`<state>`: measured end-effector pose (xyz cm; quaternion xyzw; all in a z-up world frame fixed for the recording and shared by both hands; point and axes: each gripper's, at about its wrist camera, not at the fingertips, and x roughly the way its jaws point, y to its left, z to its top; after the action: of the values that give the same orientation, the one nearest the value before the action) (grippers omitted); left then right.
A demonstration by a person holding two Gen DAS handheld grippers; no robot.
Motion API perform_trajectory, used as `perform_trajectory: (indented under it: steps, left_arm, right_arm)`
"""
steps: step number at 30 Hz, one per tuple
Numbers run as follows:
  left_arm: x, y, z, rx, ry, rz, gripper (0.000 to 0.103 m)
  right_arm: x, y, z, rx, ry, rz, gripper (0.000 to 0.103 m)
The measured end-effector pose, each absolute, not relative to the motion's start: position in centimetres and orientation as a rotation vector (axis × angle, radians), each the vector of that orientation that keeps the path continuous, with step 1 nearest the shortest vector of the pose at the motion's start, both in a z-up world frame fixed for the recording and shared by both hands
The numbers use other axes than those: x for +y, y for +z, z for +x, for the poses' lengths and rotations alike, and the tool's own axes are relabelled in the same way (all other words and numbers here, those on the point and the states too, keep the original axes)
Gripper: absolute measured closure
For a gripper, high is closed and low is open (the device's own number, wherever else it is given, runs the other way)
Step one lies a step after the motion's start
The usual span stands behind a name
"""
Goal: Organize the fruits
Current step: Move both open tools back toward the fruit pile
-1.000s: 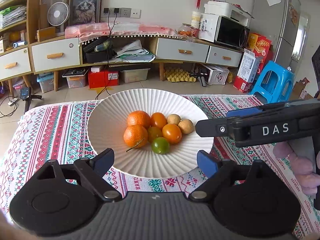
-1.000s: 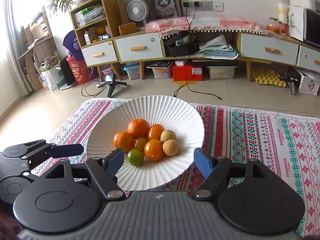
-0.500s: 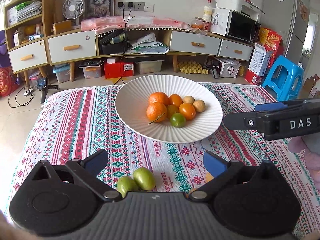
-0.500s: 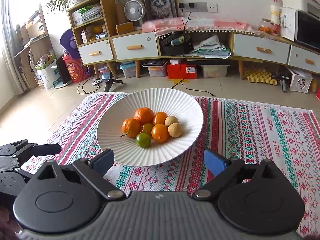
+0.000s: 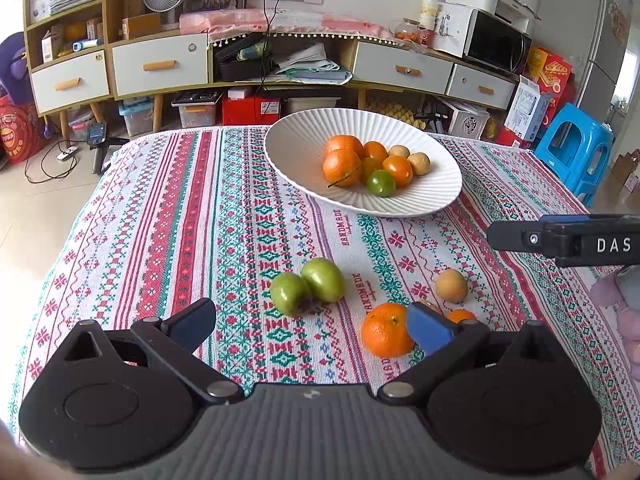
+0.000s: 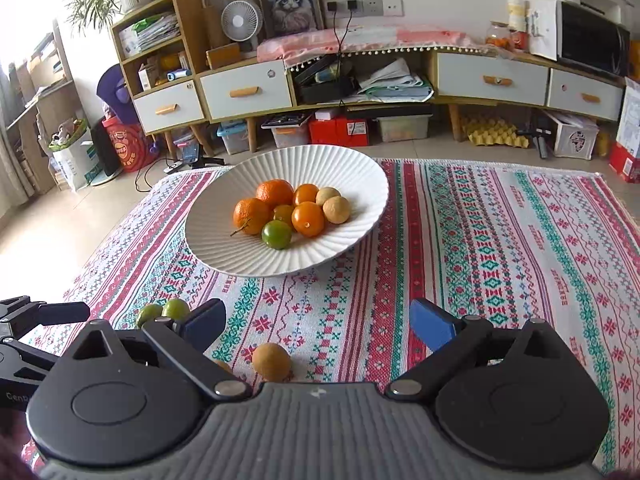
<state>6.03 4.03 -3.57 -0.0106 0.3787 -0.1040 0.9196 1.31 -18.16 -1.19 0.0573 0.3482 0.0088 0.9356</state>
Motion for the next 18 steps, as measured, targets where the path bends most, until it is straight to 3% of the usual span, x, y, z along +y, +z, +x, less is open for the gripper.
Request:
perform_trajectory:
  steps: [18]
  left_arm:
    - [5.8,-7.0,4.8,0.709,-0.145,0.040,0.002]
  right_arm:
    - [-17.3,-4.2,-1.4,0.676,-0.005,0.045,0.005]
